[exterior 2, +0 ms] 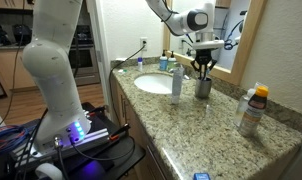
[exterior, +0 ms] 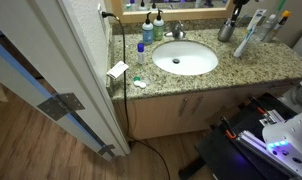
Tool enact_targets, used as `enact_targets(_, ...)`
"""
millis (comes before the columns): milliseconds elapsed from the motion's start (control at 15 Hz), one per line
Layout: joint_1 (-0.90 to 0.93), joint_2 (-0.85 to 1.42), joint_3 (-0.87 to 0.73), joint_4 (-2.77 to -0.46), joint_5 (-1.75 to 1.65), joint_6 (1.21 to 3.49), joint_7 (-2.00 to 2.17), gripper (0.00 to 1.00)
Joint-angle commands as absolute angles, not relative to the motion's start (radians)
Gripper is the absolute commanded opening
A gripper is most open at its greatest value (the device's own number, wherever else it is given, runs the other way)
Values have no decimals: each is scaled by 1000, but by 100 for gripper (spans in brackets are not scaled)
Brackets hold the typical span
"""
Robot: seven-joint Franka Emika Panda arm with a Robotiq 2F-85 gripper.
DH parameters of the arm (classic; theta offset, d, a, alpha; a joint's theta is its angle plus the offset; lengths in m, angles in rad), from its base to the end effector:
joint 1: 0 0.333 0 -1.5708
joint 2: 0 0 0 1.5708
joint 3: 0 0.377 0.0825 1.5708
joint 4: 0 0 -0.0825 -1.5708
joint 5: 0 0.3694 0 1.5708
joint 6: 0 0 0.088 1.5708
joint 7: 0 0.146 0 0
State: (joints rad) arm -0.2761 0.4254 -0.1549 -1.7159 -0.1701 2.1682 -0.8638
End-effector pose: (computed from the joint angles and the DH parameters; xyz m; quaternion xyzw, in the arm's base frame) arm 0.6164 -0.2837 0.3733 0.9584 0.2659 -0.0500 0.0908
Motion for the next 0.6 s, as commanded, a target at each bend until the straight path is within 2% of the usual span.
enact_targets(0, -254, 405, -132, -1736, -191, 2180, -846, 0)
enact_targets(533, -269, 365, -155, -1722, -190, 2165, -808, 1)
